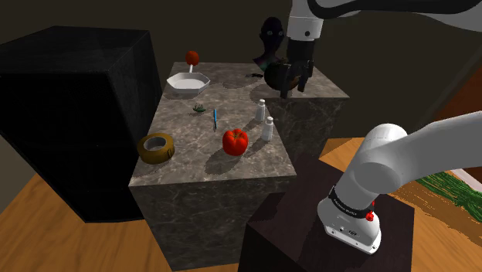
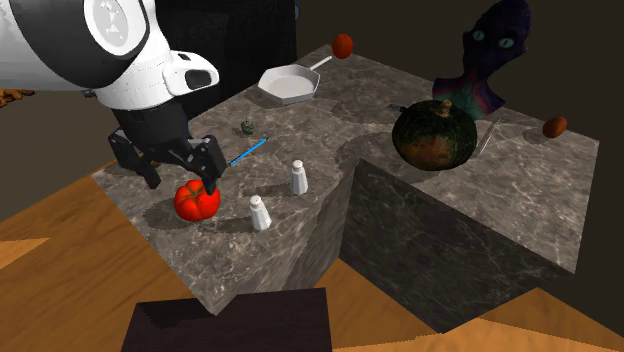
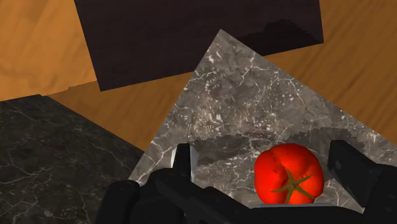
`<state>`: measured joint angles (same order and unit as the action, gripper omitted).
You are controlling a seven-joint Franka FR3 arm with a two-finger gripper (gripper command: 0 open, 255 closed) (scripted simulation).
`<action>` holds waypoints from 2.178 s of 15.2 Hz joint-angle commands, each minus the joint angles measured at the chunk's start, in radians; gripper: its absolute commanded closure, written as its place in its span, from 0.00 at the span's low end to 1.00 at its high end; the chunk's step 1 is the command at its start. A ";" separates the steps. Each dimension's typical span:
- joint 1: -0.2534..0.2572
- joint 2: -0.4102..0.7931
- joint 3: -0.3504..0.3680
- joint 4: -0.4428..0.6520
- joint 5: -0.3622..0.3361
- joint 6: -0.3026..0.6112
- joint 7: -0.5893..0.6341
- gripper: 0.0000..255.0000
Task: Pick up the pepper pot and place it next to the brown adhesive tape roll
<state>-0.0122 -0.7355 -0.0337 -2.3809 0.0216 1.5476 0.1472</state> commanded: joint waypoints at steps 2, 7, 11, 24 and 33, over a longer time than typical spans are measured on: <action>-0.004 0.020 -0.008 -0.008 -0.012 0.032 -0.012 0.00; -0.026 0.140 -0.049 -0.026 -0.064 0.191 -0.066 0.00; -0.042 0.253 -0.081 -0.016 -0.099 0.314 -0.105 0.00; -0.086 0.686 -0.171 0.166 -0.140 0.638 -0.224 0.00; -0.100 0.809 -0.184 0.175 -0.128 0.763 -0.249 0.00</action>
<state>-0.1115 0.0625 -0.2179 -2.2030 -0.1081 2.2970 -0.1017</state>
